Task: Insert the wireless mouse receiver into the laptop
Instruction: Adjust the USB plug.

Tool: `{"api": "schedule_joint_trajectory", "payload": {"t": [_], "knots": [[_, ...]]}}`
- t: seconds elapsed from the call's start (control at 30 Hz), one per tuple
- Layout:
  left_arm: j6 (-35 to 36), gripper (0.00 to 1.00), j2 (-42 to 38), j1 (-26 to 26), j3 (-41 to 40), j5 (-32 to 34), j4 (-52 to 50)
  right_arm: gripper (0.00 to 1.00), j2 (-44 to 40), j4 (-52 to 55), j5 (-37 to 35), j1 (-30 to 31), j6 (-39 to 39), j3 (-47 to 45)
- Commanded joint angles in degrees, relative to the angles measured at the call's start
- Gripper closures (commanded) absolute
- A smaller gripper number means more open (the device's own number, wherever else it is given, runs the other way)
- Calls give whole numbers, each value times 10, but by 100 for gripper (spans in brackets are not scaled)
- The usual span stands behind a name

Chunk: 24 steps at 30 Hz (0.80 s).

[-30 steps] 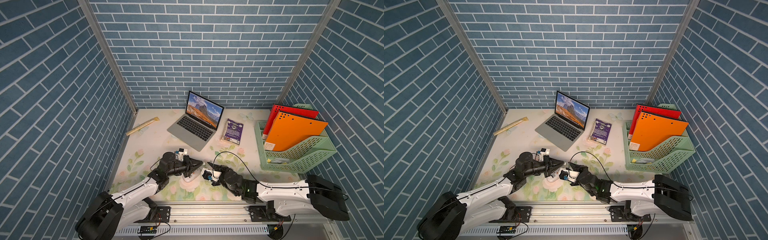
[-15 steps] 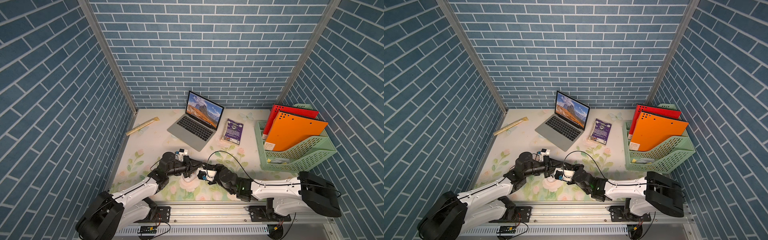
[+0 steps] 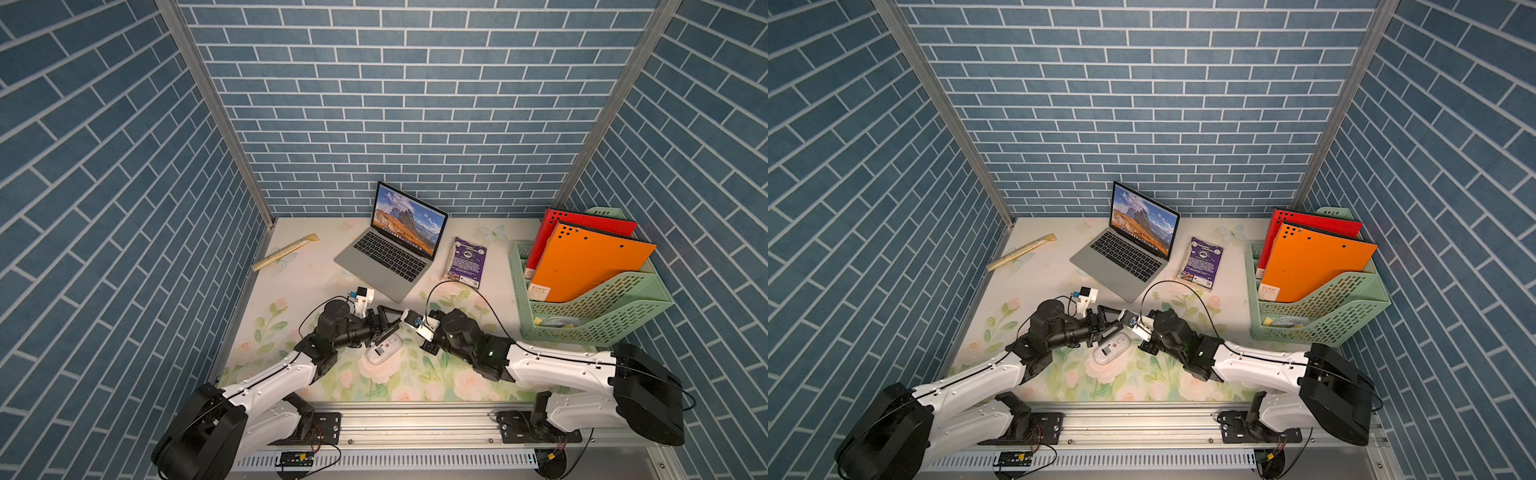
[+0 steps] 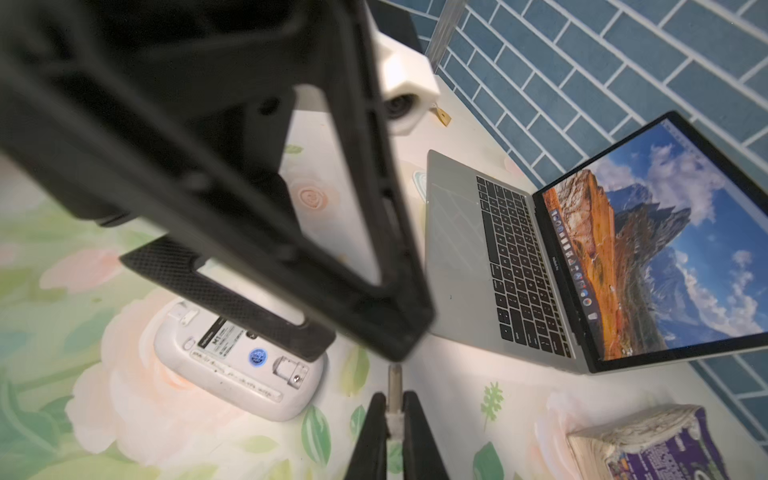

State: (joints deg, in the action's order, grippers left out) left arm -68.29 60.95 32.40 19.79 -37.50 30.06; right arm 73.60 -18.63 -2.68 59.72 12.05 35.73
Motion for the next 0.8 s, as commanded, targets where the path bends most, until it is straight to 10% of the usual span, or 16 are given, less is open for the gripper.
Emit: {"api": "schedule_joint_trajectory", "payload": {"t": [0.0, 0.27, 0.77], "knots": [[226, 27, -27, -3, 21, 12, -37, 100, -5, 93, 256, -72, -160, 36], [302, 34, -26, -3, 23, -107, 16, 100, 40, 104, 589, -158, -274, 85], [227, 57, -6, -3, 12, -205, 128, 100, 64, 122, 715, -184, -298, 101]]}}
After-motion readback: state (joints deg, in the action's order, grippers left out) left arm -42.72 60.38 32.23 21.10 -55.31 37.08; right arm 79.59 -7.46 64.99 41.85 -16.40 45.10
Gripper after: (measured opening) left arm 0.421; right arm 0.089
